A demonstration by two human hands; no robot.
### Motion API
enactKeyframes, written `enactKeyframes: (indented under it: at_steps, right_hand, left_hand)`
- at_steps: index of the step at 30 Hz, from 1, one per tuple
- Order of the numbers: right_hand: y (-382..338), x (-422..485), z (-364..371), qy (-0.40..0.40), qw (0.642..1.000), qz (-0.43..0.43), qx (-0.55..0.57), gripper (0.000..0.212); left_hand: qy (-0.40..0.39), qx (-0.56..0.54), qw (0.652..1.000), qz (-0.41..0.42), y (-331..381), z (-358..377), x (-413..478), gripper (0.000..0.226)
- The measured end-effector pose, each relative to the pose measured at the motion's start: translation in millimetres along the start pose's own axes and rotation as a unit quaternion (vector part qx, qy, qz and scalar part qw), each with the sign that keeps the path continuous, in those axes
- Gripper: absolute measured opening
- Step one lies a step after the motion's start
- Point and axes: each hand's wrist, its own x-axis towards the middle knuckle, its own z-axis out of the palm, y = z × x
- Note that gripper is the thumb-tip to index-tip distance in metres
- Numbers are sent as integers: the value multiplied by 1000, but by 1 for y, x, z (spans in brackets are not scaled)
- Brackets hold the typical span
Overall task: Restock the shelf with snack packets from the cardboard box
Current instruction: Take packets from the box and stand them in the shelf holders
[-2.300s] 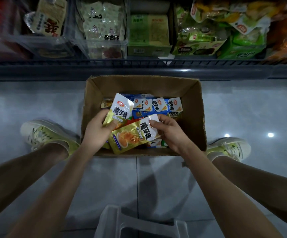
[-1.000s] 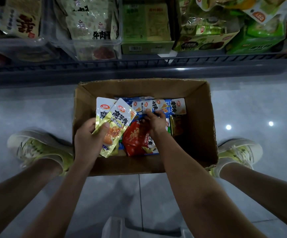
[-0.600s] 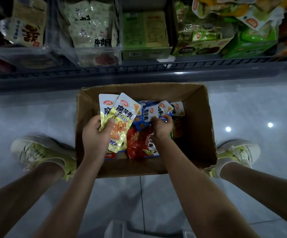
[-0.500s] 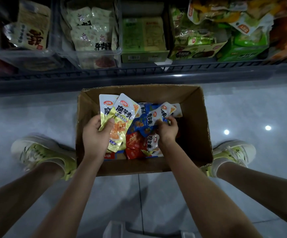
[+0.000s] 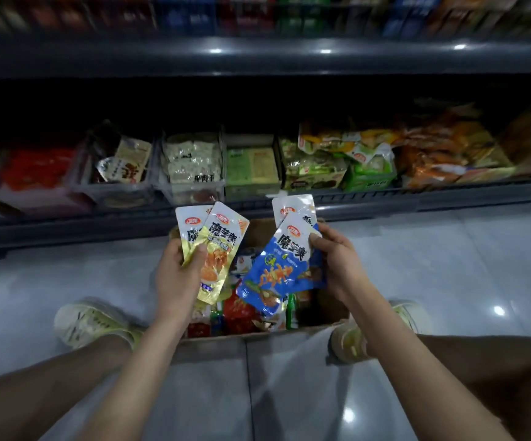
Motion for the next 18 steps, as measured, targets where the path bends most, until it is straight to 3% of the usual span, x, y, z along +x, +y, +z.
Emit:
enactKeyframes:
  at_steps: [4, 8, 10, 11, 14, 18]
  right_hand:
    - [-33, -30, 10, -45, 998, -42, -16, 18]
    - [-61, -56, 25, -50, 992, -93, -66, 18]
    - [-73, -69, 32, -38, 986, -130, -96, 13]
    - [-80, -76, 35, -36, 982, -149, -110, 11]
    - [-93, -90, 40, -31, 976, -182, -112, 12]
    - [-111, -110, 48, -18, 975, -208, -80, 12]
  left_hand:
    - [-30, -46, 998, 15, 40, -3, -28, 3]
    - [-53, -26, 997, 56, 69, 2, -45, 42]
    - [-63, -28, 995, 70, 87, 4, -52, 51]
    - [-73, -36, 994, 78, 103, 5, -61, 48]
    - [-86, -77, 988, 99, 127, 8, -76, 7]
    - [-69, -82, 981, 162, 149, 13, -94, 12]
